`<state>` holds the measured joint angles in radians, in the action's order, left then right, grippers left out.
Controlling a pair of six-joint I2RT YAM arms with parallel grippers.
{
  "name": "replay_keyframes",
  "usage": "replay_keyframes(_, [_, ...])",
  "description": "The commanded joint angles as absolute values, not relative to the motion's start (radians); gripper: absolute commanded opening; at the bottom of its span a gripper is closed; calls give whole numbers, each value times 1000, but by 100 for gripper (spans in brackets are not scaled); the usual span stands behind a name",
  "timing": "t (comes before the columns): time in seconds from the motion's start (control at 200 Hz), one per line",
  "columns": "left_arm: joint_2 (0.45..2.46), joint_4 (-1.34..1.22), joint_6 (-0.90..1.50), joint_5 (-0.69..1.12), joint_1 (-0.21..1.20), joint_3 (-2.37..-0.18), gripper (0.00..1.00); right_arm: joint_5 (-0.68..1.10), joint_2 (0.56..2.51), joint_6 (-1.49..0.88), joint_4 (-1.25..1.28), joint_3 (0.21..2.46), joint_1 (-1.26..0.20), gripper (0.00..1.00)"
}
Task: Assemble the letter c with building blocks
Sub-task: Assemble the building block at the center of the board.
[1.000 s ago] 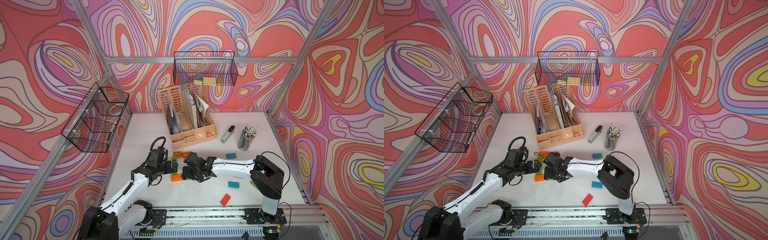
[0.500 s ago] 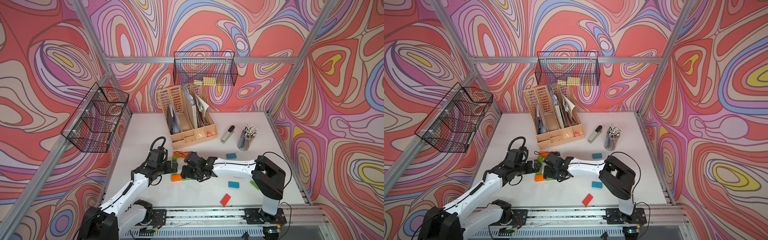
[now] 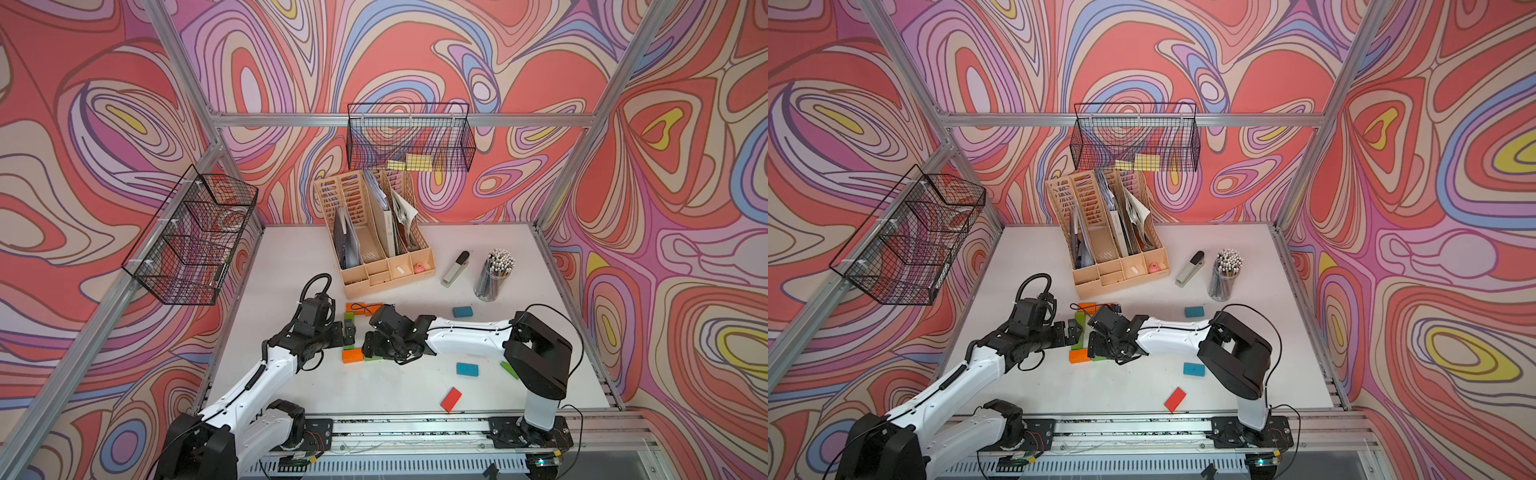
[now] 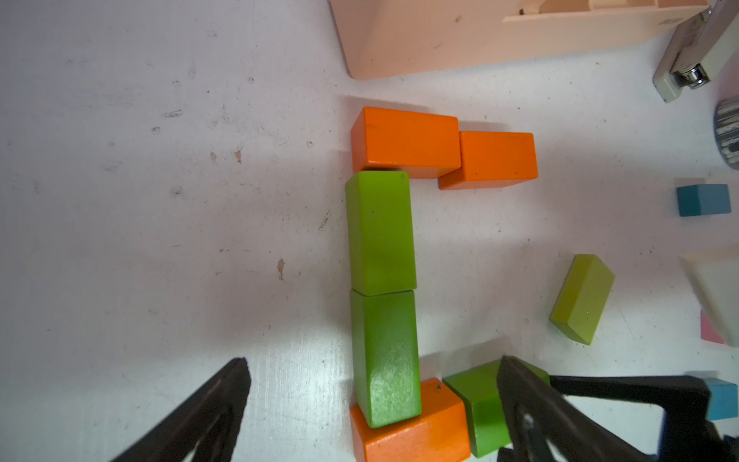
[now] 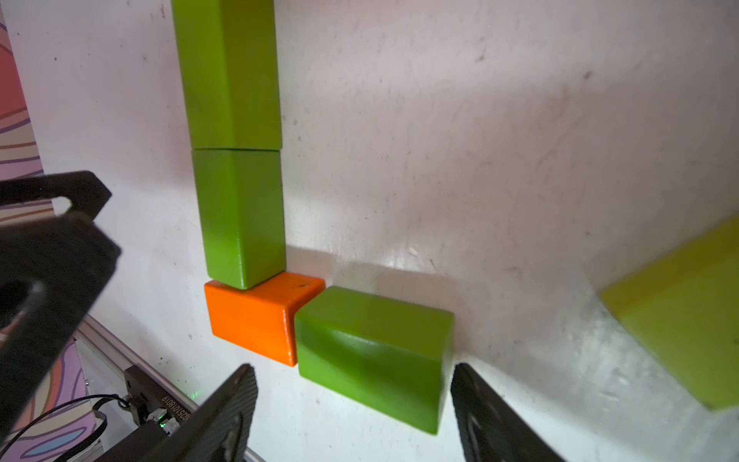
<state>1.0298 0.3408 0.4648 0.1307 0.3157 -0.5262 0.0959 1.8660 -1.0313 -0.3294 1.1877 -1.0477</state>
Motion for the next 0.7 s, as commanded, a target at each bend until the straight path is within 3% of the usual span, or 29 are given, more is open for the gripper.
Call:
replay_keyframes(0.0, [1022,357,469,128,319,-540,100,103,1834,-1037,-299,1163,-1042,81])
replay_keyframes(0.696, [1025,356,469,126,320,-539,99,108,1828,-1038,-270,1157,-1035,81])
